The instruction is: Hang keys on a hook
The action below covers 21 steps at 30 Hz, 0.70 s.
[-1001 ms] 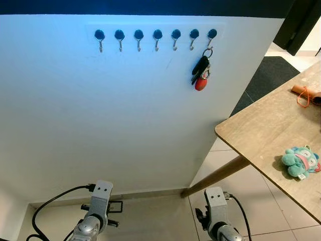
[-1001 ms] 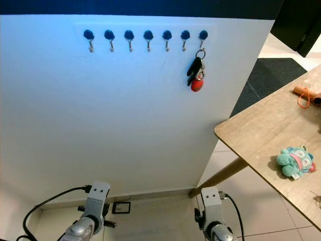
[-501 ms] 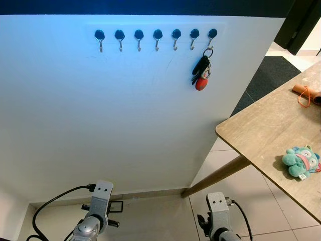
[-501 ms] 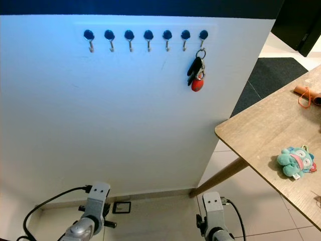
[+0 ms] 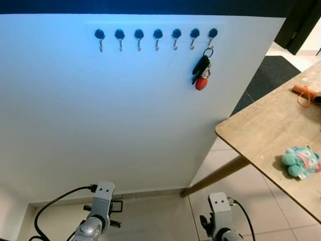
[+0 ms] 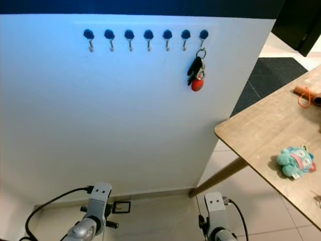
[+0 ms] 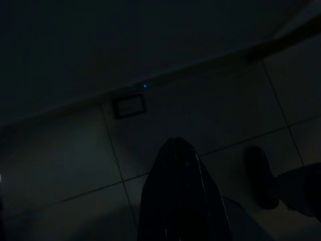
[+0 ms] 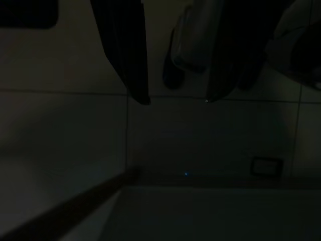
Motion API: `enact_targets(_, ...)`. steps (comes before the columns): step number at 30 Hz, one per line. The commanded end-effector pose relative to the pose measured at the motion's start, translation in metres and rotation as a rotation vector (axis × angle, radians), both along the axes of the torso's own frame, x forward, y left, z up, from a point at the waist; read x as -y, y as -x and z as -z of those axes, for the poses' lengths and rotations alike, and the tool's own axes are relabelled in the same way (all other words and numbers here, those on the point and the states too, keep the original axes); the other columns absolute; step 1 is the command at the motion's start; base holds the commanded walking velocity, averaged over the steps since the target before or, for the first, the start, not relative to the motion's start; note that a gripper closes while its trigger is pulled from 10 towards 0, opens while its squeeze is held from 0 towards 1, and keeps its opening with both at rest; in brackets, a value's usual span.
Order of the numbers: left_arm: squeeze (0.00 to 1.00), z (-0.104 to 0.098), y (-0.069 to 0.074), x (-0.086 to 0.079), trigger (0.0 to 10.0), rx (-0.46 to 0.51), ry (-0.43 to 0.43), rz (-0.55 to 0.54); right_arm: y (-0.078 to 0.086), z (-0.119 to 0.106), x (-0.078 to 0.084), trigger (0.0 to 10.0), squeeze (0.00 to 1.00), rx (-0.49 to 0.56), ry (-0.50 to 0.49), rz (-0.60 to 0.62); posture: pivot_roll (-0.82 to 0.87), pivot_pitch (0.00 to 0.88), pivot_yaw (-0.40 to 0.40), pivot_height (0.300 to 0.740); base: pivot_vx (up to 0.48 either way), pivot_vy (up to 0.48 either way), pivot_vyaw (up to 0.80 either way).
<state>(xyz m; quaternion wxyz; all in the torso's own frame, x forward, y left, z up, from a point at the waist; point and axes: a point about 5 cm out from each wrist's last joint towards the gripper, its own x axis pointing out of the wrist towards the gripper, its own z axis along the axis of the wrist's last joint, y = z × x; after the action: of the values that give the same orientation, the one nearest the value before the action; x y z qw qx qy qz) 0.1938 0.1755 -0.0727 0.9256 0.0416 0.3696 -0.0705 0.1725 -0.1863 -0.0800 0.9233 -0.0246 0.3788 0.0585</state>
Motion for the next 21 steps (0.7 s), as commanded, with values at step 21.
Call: enact_targets(21, 0.0, -0.0017, -0.0018, 0.0021, 10.0, 0.024, 0.01, -0.007, 0.0043, 0.0024, -0.0001, 10.0, 0.0, -0.022, 0.003, -0.01, 0.04, 0.048, -0.057, 0.74, 0.0, 0.0, -0.8)
